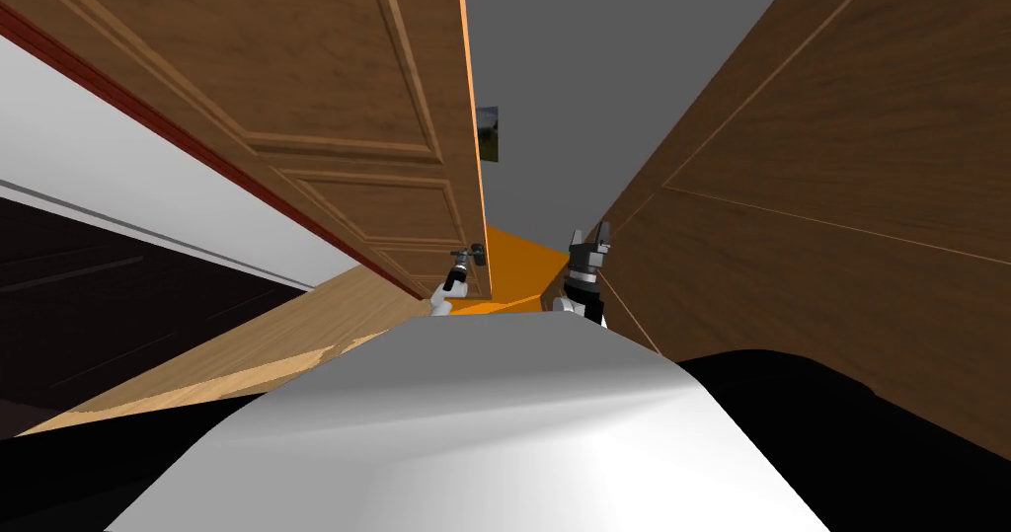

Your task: Push the door open

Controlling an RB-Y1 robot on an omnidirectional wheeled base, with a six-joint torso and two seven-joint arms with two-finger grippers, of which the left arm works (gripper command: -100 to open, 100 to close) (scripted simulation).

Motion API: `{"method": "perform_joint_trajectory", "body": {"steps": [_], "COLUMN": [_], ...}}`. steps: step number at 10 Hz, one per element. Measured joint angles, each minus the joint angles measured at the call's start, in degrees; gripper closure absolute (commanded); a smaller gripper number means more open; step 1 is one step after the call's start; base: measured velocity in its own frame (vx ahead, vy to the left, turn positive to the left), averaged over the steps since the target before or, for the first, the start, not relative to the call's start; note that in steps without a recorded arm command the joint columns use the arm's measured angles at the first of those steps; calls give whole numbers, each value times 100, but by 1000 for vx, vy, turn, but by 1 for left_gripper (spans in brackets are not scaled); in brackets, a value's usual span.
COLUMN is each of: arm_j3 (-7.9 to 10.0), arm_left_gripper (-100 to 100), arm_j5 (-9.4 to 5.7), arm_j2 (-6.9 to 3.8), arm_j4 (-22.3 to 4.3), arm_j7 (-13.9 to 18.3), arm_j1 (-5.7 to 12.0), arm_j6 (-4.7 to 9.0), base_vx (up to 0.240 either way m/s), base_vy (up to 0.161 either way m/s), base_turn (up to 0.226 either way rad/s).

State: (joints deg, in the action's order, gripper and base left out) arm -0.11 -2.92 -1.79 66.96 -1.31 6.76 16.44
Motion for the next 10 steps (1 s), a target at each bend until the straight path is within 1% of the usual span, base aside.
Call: {"method": "perform_joint_trajectory", "body": {"steps": [1, 2, 3, 4, 5, 6, 7, 8, 9, 10], "arm_j3": [23, 7, -11, -24, -25, -3, 27, 35, 37, 59], "arm_left_gripper": [100, 100, 100, 100, 100, 100, 100, 100, 100, 100], "arm_j5": [-5, -26, -37, -57, -76, -94, -111, -120, -146, -170], "arm_j2": [-8, -40, -43, -78, -129, -164, -182, -150, -198, -259], "arm_j4": [3, -10, 5, -25, 65, 63, 101, 69, -51, 66], "arm_j7": [2, -26, -73, -99, -114, -137, -181, -239, -245, -245], "arm_j1": [3, -15, -57, -39, -83, -67, -87, -59, 1, -78], "arm_j6": [2, -16, -55, -46, -67, -48, -44, -47, 10, -20], "base_vx": [131, 201, 179, 164, 144, 164, 168, 146, 139, 184], "base_vy": [28, 40, 4, 19, 57, 54, 30, 20, 28, 13], "base_turn": [99, 88, 91, 64, 99, 155, 62, 4, 155, 120]}}
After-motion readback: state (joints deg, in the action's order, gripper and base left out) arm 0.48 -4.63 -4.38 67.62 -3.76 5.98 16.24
